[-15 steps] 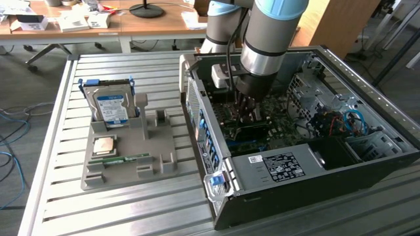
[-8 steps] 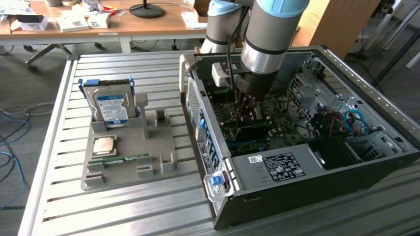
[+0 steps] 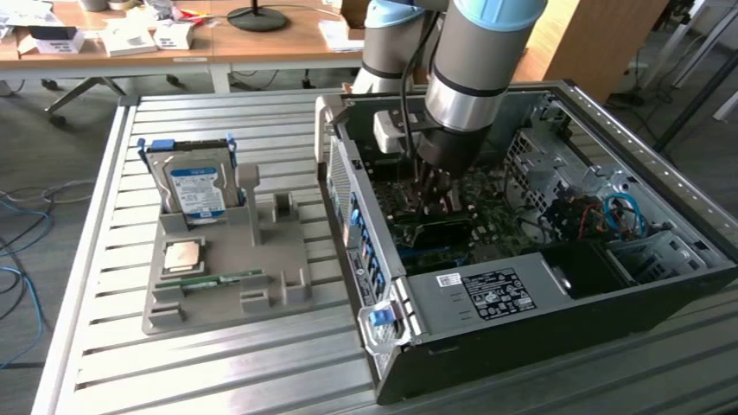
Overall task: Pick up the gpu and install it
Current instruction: 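Press down on the gpu until it lock into place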
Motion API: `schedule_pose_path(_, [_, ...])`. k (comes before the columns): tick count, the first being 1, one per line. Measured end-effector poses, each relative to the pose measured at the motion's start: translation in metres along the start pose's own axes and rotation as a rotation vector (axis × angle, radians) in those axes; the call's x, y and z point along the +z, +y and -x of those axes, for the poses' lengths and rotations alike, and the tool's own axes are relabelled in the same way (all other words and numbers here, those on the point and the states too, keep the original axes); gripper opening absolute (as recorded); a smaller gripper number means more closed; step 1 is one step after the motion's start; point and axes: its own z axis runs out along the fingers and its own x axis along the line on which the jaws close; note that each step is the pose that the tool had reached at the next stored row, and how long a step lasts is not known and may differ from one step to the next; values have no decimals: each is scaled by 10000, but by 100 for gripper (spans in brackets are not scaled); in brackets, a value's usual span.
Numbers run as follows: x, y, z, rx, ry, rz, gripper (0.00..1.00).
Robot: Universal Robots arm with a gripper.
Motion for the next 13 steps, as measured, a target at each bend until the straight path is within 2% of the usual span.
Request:
schedule_pose_path(4, [52,0,-4,-3,9,3,11])
schedule_pose_path(13, [66,1,-5,-2,3,1,11])
